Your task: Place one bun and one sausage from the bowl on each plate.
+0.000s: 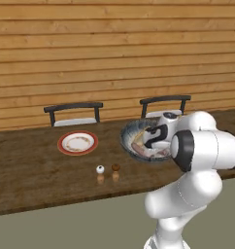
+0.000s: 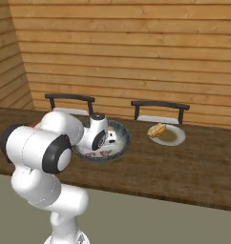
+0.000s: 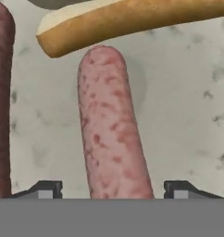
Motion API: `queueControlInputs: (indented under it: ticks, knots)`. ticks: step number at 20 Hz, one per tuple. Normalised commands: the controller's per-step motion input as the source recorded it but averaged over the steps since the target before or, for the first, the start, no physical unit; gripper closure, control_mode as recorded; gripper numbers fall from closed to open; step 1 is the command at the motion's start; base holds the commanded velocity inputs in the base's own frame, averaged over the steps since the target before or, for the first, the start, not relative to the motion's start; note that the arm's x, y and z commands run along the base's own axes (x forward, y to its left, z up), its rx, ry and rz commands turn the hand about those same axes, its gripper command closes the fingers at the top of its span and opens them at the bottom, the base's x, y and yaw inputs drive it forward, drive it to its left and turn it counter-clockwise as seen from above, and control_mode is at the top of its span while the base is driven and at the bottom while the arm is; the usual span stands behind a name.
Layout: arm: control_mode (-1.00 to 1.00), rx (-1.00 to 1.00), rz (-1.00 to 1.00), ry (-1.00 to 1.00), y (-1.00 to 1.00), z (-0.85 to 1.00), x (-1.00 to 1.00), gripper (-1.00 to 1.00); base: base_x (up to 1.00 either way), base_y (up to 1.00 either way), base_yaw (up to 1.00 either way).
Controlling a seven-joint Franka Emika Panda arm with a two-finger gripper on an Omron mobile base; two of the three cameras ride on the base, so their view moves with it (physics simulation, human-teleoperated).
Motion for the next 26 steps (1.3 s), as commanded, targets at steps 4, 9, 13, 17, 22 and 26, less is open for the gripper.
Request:
queueControlInputs:
  ticks: [4,9,13,17,22,26]
  knots:
    - [-1.0,0.0,0.03,0.0,0.0,0.0,-0.11,1.0,0.0,0.0,0.0]
    - [-1.0,0.01,0.0,-0.01,0.0,0.22,-0.36,1.0,0.0,0.0,0.0]
    - [-1.0,0.12,0.0,-0.14,0.0,1.0,-0.78,1.0,0.0,0.0,0.0]
    - [-1.0,0.14,-0.09,-0.06,-0.08,1.0,-0.18,1.0,0.0,0.0,0.0]
    - [-1.0,0.1,-0.23,0.03,-0.73,1.0,0.24,1.0,0.0,0.0,0.0]
    - [-1.0,0.06,-0.35,0.17,-1.0,0.9,0.69,1.0,0.0,0.0,0.0]
